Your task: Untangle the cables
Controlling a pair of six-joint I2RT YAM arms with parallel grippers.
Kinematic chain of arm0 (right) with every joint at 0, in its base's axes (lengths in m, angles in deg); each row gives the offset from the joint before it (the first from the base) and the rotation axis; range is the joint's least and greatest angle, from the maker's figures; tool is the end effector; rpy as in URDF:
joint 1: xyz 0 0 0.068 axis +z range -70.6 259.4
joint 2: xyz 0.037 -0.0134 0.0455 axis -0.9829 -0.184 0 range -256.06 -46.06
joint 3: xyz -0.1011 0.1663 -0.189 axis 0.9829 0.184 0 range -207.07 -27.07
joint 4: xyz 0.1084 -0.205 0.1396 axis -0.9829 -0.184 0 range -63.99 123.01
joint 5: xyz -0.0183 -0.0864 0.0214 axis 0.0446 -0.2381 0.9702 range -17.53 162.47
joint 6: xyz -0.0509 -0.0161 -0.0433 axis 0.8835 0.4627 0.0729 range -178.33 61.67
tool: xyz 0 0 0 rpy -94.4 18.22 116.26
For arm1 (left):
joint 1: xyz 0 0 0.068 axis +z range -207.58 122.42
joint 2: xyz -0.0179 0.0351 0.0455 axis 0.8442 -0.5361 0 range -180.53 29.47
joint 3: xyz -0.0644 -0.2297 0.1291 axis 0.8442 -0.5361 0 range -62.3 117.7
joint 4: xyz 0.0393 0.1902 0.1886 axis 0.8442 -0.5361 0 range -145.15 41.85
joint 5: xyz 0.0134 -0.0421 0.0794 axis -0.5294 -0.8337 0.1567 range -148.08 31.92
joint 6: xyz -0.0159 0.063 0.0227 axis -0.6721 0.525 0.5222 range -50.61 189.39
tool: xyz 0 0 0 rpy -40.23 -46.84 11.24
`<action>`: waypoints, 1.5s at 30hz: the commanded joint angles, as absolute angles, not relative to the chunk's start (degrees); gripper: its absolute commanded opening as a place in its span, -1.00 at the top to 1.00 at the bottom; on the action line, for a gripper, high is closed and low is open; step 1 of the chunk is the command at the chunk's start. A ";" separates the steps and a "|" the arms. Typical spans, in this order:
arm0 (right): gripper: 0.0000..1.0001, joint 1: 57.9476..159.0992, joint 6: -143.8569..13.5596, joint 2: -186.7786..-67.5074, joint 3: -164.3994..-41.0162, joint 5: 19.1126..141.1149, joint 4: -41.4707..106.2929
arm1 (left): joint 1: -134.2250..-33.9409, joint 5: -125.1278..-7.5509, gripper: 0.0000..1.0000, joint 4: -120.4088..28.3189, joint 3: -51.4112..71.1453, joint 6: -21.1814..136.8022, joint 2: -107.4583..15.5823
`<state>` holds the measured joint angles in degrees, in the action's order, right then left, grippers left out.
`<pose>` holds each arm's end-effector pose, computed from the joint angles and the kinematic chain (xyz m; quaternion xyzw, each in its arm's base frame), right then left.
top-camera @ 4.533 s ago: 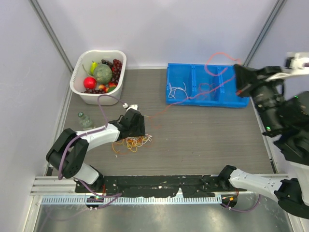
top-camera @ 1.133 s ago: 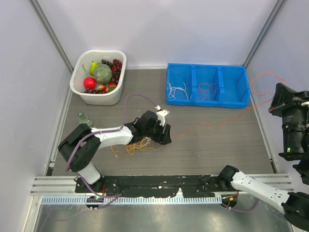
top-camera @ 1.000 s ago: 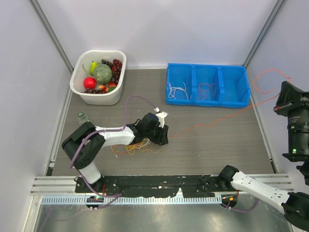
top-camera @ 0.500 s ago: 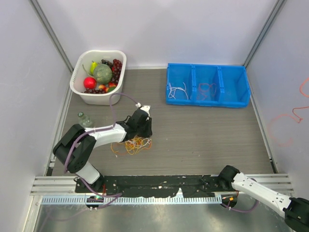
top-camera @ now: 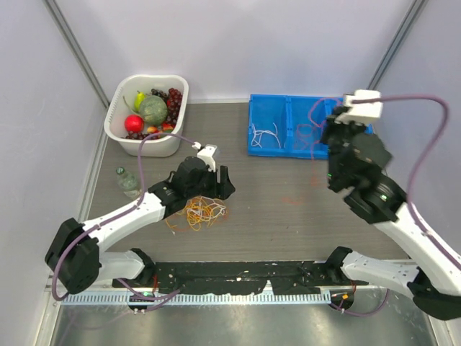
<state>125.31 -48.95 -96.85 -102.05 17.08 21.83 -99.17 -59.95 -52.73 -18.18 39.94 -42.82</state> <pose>0.1474 0.0865 0.4997 0.0665 0.6570 -0.0576 0.7487 0.2248 -0.2019 0.2259 0.1006 0.8719 -0.2900 0.3816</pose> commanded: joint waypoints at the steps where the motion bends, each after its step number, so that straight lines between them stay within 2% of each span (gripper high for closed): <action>1: 0.99 122.38 -46.64 -103.18 -104.32 18.24 30.46 | -99.07 -64.14 -0.45 -54.65 -15.90 41.35 -38.04; 5: 0.99 115.01 -51.20 -109.95 -111.69 24.73 27.31 | -99.07 -64.76 -0.58 -57.37 -14.85 42.58 -35.14; 11: 0.99 104.03 -56.92 -117.77 -122.85 33.27 25.62 | -99.07 -64.85 -0.63 -61.68 -13.87 44.87 -32.15; 16: 0.99 99.97 -57.72 -126.03 -133.67 39.06 24.66 | -99.07 -65.46 -0.67 -62.47 -14.75 45.40 -28.98; 22: 0.99 96.81 -55.26 -135.17 -145.71 39.78 23.95 | -99.07 -65.90 -0.75 -62.04 -16.16 44.87 -26.17; 37: 0.99 93.73 -57.72 -144.50 -159.96 45.31 23.07 | -99.07 -67.04 -0.75 -61.95 -15.72 44.61 -26.96; 45: 0.99 90.74 -60.61 -145.82 -153.91 47.77 25.00 | -99.07 -66.43 -0.75 -61.77 -16.69 43.81 -26.17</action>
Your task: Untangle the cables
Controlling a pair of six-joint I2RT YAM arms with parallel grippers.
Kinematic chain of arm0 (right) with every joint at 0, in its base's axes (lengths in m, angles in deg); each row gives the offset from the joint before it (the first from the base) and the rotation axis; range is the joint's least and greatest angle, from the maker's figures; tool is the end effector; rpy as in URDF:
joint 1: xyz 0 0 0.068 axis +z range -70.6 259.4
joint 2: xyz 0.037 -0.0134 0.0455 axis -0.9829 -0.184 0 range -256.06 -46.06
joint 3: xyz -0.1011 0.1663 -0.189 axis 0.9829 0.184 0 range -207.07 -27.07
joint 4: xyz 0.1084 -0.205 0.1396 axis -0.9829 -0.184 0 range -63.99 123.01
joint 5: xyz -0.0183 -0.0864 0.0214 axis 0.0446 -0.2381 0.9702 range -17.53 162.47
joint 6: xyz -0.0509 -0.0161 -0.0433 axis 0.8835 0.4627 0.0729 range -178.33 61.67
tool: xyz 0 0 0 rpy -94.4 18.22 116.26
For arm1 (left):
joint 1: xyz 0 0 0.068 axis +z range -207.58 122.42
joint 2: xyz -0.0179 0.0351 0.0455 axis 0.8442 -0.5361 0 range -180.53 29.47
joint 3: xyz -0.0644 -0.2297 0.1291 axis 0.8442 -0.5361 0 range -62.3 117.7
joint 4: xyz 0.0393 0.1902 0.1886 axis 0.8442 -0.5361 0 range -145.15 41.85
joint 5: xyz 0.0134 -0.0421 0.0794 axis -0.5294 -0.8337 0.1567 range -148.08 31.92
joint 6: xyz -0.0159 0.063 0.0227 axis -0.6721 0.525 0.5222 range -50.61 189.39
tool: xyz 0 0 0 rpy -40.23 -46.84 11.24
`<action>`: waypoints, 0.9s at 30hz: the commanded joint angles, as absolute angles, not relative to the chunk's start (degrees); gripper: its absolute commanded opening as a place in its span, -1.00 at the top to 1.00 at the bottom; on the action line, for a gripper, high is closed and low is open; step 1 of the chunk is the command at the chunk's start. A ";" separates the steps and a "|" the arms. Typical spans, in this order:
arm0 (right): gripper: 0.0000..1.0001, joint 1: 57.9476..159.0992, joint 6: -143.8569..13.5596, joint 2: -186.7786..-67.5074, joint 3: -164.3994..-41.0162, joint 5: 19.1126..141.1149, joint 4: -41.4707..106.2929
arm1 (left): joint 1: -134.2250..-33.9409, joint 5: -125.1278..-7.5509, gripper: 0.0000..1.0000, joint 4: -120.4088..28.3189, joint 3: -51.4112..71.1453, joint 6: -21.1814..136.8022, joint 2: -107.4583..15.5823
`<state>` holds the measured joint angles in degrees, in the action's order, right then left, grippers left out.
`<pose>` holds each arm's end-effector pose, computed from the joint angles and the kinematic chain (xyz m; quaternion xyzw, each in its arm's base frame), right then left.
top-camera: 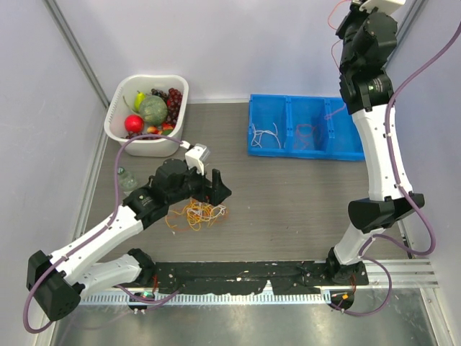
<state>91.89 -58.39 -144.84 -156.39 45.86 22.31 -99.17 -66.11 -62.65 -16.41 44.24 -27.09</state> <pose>0.3620 0.0548 0.5960 0.1266 0.5764 -0.0445 0.8061 0.1847 -0.1742 0.2893 0.1576 0.8281 -0.3435 0.4141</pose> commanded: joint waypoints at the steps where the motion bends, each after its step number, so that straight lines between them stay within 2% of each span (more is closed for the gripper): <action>1: 0.99 90.56 -60.88 -145.91 -153.46 47.95 25.18 | -99.07 -66.43 -0.76 -61.68 -16.77 43.73 -26.17; 14: 0.99 89.59 -62.46 -146.52 -149.86 48.83 25.97 | -99.07 -64.15 -0.74 -63.09 -16.95 43.11 -25.90; 21: 0.99 89.50 -65.71 -142.05 -133.01 47.86 30.45 | -99.15 -49.22 -0.68 -68.44 -16.78 38.19 -26.43; 27: 0.99 88.89 -69.84 -141.25 -119.90 46.81 32.22 | -99.07 -44.55 -0.68 -75.04 -15.19 33.89 -30.56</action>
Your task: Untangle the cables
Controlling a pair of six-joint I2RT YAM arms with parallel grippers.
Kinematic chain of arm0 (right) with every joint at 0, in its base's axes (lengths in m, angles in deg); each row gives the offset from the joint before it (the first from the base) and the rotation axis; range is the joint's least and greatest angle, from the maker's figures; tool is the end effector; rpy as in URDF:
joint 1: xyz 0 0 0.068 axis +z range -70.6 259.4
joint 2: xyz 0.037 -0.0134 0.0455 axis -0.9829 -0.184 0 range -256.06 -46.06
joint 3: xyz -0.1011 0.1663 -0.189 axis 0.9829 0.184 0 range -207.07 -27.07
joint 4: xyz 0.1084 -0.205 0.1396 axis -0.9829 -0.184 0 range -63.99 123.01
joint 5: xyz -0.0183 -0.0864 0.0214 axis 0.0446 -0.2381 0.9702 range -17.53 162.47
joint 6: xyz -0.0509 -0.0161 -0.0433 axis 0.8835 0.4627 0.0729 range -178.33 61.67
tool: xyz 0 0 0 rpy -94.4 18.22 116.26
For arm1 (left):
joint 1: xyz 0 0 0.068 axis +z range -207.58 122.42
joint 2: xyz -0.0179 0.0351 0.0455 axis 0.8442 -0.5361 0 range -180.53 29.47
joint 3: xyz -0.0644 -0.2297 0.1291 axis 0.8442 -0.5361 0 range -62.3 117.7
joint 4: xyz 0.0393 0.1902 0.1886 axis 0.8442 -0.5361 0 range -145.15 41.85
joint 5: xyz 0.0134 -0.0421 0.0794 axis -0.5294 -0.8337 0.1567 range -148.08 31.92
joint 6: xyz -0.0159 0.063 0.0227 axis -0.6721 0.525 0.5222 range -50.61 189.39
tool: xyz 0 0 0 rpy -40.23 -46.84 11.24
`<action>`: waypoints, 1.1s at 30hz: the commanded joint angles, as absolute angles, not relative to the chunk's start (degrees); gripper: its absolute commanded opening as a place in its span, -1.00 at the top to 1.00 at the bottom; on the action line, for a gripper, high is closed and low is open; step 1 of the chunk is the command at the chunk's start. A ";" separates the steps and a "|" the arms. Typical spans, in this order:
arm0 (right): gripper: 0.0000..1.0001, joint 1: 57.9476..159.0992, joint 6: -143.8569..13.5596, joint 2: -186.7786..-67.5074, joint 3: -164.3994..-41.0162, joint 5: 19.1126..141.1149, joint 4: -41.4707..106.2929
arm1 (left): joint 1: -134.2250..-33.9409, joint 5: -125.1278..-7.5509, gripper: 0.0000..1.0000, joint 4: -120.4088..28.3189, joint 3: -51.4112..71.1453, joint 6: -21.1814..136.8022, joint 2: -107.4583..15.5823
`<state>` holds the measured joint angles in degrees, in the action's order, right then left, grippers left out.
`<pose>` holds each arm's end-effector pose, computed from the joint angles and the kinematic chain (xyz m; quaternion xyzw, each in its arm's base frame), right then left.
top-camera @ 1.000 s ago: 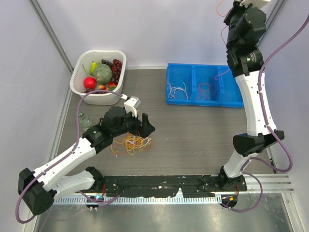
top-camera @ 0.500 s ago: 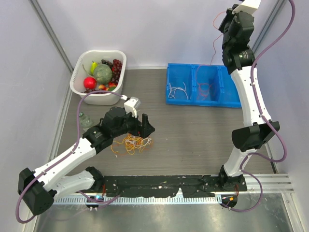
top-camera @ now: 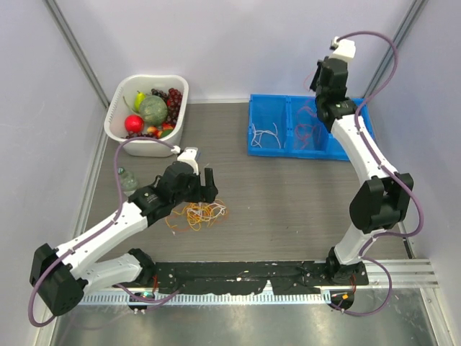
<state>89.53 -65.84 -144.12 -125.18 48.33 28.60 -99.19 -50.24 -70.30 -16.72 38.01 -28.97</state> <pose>0.4330 0.0544 0.4241 0.1256 0.7203 -0.0497 0.6803 0.1922 -0.1604 0.2647 0.0475 0.8843 -0.2252 0.4064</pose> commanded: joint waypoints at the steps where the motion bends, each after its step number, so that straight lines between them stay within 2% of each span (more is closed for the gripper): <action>1: 0.99 88.45 -70.63 -141.77 -117.62 46.90 32.22 | -99.15 -44.28 -0.68 -75.04 -15.45 33.10 -30.74; 11: 0.97 87.57 -72.75 -149.32 -115.22 47.86 21.51 | -97.67 -40.85 -0.75 -79.52 -15.98 25.98 -33.81; 13: 0.81 87.22 -72.49 -151.34 -118.11 48.91 17.83 | -96.44 -42.34 -0.81 -79.96 -16.07 25.10 -34.78; 15: 0.43 86.96 -71.70 -153.28 -121.88 50.23 13.61 | -94.42 -44.36 -0.88 -80.05 -16.25 23.95 -35.74; 16: 0.06 87.04 -71.17 -154.25 -124.08 50.85 11.15 | -93.89 -44.98 -0.89 -80.05 -16.33 23.60 -36.09; 18: -0.24 86.95 -72.12 -155.22 -127.16 50.77 7.19 | -92.39 -45.68 -0.90 -79.70 -16.51 23.07 -36.36; 23: -0.32 87.04 -77.75 -152.33 -126.84 53.66 1.10 | -90.72 -46.65 -0.85 -77.42 -17.56 22.46 -37.59; 28: -0.32 92.22 -80.22 -140.40 -111.41 57.78 6.97 | -89.75 -48.06 -0.72 -75.40 -17.74 23.42 -41.71; 33: -0.32 106.16 -82.06 -128.79 -95.30 68.31 16.56 | -89.66 -49.90 -0.55 -73.64 -17.74 23.42 -45.84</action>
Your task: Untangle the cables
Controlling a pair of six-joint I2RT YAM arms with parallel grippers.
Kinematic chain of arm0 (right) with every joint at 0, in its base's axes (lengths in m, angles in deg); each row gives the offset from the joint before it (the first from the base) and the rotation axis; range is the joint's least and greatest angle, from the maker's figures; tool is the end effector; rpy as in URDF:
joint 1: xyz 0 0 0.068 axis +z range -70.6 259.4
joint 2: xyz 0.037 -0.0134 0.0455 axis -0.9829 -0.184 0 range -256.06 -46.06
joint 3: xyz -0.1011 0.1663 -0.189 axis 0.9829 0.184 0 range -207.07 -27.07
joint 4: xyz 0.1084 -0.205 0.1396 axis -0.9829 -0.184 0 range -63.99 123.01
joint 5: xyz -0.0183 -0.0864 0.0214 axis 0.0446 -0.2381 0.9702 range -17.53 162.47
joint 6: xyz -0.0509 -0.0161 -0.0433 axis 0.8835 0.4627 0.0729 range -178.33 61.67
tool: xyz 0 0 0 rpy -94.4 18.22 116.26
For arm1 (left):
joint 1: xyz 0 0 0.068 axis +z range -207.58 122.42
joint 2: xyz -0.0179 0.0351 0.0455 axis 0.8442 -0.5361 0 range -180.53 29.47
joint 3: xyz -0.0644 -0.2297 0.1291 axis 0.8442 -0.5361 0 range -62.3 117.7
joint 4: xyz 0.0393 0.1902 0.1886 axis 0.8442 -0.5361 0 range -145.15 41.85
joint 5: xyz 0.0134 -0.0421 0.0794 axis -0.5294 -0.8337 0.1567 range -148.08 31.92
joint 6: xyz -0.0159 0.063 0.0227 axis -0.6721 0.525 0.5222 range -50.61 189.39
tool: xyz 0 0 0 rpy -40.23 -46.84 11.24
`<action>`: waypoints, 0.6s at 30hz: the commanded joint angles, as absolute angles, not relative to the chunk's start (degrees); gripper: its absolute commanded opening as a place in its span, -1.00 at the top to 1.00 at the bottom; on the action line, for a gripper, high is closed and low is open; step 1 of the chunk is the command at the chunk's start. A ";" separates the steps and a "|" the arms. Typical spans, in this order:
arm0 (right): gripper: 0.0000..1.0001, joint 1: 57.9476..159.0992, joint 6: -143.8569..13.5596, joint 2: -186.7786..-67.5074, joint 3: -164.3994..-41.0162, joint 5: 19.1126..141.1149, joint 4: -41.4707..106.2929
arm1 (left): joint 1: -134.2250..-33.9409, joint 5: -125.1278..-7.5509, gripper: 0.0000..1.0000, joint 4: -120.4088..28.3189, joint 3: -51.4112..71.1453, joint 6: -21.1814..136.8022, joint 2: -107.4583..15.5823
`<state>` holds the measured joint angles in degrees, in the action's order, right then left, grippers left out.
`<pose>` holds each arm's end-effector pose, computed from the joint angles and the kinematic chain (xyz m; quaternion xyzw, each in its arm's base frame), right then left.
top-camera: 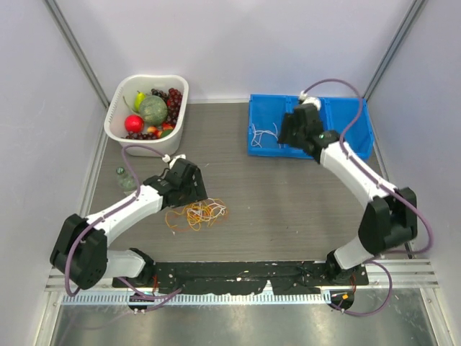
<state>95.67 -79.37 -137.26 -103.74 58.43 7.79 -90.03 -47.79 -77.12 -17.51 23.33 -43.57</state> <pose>0.3738 0.0952 0.2883 0.0892 0.8957 0.0299 0.4347 0.2298 -0.1343 0.1885 -0.1383 0.9458 -0.1112 0.2721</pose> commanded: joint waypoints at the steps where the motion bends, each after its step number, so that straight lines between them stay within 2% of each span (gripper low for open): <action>1: -0.32 108.47 -81.98 -128.07 -91.45 69.91 19.18 | -89.66 -50.69 -0.52 -73.20 -17.74 23.34 -46.99; 4: -0.31 116.63 -81.97 -125.87 -84.67 75.19 23.59 | -89.66 -54.98 -0.23 -71.45 -17.04 23.60 -51.72; 7: -0.29 119.30 -82.85 -123.85 -81.13 76.78 24.74 | -89.66 -63.16 0.40 -69.51 -15.20 25.18 -56.30; 8: -0.29 119.47 -83.46 -122.37 -79.39 76.26 24.48 | -89.92 -65.96 0.58 -68.81 -14.50 25.18 -57.10; 9: -0.29 119.56 -83.56 -121.13 -78.50 75.47 24.39 | -90.45 -67.21 0.66 -67.67 -14.05 25.09 -57.28; 13: -0.29 119.47 -84.00 -114.19 -74.10 69.49 22.37 | -96.15 -68.01 0.91 -62.57 -12.04 25.18 -55.79; 16: -0.30 119.39 -84.17 -109.62 -71.47 66.59 21.50 | -100.64 -68.36 0.93 -62.91 -6.77 26.58 -57.36; 18: -0.32 119.30 -84.09 -108.38 -70.50 65.53 20.97 | -101.88 -69.06 0.85 -64.23 -4.65 27.03 -58.16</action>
